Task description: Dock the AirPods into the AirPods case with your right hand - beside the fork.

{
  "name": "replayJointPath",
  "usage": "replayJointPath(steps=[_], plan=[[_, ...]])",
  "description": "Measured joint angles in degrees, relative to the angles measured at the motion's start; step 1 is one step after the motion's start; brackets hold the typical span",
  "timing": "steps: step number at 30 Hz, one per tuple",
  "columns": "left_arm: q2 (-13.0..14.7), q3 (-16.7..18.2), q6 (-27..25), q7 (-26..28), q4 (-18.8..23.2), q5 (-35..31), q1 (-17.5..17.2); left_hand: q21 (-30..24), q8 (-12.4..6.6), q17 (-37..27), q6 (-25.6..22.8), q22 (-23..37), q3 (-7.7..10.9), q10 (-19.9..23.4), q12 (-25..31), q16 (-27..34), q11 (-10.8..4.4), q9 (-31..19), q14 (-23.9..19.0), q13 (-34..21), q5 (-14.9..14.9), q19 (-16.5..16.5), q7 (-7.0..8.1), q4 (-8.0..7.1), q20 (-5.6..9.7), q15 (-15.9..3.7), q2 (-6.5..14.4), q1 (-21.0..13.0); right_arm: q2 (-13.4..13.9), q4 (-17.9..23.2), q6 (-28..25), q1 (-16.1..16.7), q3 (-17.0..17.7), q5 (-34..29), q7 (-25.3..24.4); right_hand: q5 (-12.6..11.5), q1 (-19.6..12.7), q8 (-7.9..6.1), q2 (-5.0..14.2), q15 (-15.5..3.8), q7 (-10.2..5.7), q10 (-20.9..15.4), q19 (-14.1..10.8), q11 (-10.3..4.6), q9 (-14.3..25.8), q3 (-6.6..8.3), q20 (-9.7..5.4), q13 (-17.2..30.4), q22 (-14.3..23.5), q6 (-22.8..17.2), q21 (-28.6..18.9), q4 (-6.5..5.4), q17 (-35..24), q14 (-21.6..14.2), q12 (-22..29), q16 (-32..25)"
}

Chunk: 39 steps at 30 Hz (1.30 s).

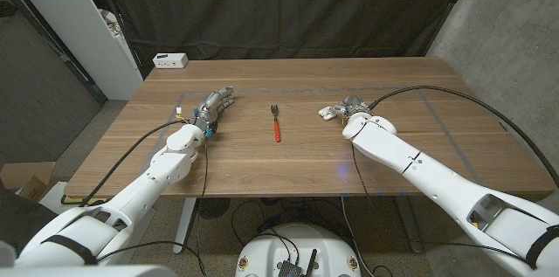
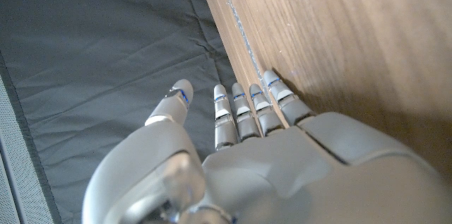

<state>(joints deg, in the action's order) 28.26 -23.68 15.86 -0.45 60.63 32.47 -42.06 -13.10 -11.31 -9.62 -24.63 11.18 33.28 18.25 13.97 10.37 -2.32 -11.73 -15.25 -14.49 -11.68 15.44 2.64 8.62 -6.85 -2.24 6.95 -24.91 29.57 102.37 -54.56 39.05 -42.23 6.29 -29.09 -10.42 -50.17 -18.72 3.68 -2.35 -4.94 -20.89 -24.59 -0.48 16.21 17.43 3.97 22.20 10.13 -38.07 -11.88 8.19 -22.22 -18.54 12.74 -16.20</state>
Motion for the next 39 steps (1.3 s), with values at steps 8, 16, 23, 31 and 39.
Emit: replayJointPath(steps=[8, 16, 23, 31, 39], plan=[[0.0, 0.0, 0.0, 0.0, 0.0, 0.0, 0.0, 0.0, 0.00, 0.0, 0.0, 0.0, 0.00, 0.0, 0.0, 0.0, 0.00, 0.0, 0.0, -0.3, 0.0, 0.0, 0.00, 0.00, -0.04, 0.00, 0.0, 0.0, 1.3, 3.4, -0.7, 2.2, 1.6, 0.4, -0.8, 0.0, -0.1, 0.76, 1.06, 0.00, 0.03, 0.9, 0.2, -0.25, -0.6, 0.62, 0.22, 0.0, 0.0, 0.4, 0.0, 0.12, 0.1, 0.0, 0.0, 0.0], [0.0, -0.1, -0.1, -0.4, -0.6, 0.0, 0.3, -0.1, 0.00, 0.0, 0.0, 0.0, -0.03, 0.0, 0.0, 0.0, 0.00, 0.0, 0.0, -0.3, 0.0, 0.2, 0.00, -0.03, -0.15, 0.00, 0.0, 0.0, 2.0, 4.4, -0.5, 3.3, 2.0, 0.8, -0.9, 0.0, -2.7, 1.20, -0.17, 0.00, -1.01, 1.3, 0.2, -0.66, -1.3, 1.13, 0.15, 0.0, 0.0, -0.2, 0.0, 1.77, 0.8, 0.0, 0.0, 0.4], [0.0, -0.1, -0.4, -0.5, -0.6, -0.1, 0.5, -0.1, 0.00, 0.0, 0.0, 0.0, -0.25, 0.0, 0.0, 0.0, 0.00, 0.0, 0.0, -0.3, 0.0, 0.1, 0.00, -0.25, -0.14, 0.00, 0.0, 0.0, 2.0, 3.1, 1.1, 3.4, 1.5, 0.7, -0.7, 0.0, -3.8, 1.64, -0.76, -0.02, -1.82, 0.8, -0.8, -1.18, -1.6, 1.14, -0.85, 0.0, 0.0, -0.6, 0.0, 1.76, 1.0, -0.6, 0.0, 0.1], [0.3, -0.2, -0.8, -0.3, -0.1, -0.2, 0.5, -0.1, 0.00, 0.0, 0.0, 0.0, -0.25, 0.0, 0.0, 0.0, 0.00, 0.0, 0.0, -0.3, 0.0, 0.1, 0.00, -0.25, -0.13, 0.00, 0.0, 0.0, 1.6, 1.0, 5.6, 3.9, 1.4, -0.7, -1.7, 0.0, -4.9, 2.42, -0.81, -0.03, -2.91, 0.0, -2.0, -2.30, -2.1, 1.14, -1.44, 0.2, 0.0, -1.2, -0.3, 1.76, 0.8, -2.3, 0.7, -0.9], [0.4, -0.2, -1.0, -0.1, 0.2, -0.4, 0.5, -0.1, 0.00, 0.0, 0.0, 0.0, -0.25, 0.0, 0.0, 0.0, 0.00, 0.0, 0.0, -0.3, 0.0, 0.1, 0.00, -0.25, -0.12, 0.00, 0.0, 0.0, 1.2, -0.3, 7.5, 4.4, 1.6, -1.5, -2.4, 0.0, -5.9, 1.13, -1.40, -0.12, -2.83, -1.5, -2.8, -2.60, -2.0, 0.81, -1.92, 0.3, 0.0, -5.8, -0.3, 1.43, 0.5, -3.0, 1.1, -1.6]])
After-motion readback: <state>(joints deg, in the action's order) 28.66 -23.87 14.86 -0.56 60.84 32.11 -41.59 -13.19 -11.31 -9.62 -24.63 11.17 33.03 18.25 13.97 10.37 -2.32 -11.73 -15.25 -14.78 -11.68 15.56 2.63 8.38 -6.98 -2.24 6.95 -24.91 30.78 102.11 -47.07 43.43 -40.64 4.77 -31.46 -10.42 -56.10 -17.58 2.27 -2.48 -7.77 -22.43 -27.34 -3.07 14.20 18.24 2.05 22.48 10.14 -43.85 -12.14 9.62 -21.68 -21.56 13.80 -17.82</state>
